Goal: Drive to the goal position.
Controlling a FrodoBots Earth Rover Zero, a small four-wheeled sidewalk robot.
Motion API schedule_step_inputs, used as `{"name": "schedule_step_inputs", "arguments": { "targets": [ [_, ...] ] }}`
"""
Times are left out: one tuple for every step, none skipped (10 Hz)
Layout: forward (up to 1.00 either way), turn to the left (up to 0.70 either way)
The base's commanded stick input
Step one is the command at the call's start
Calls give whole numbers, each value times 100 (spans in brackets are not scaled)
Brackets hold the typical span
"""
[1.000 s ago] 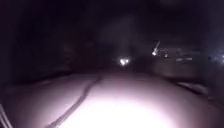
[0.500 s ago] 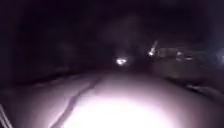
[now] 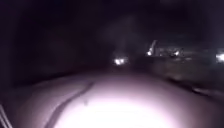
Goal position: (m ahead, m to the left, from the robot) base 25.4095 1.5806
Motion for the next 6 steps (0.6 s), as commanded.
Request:
{"name": "schedule_step_inputs", "arguments": {
  "targets": [
    [100, 0],
    [100, 0],
    [100, 0],
    [100, 0],
    [100, 0],
    [100, 0]
  ]
}}
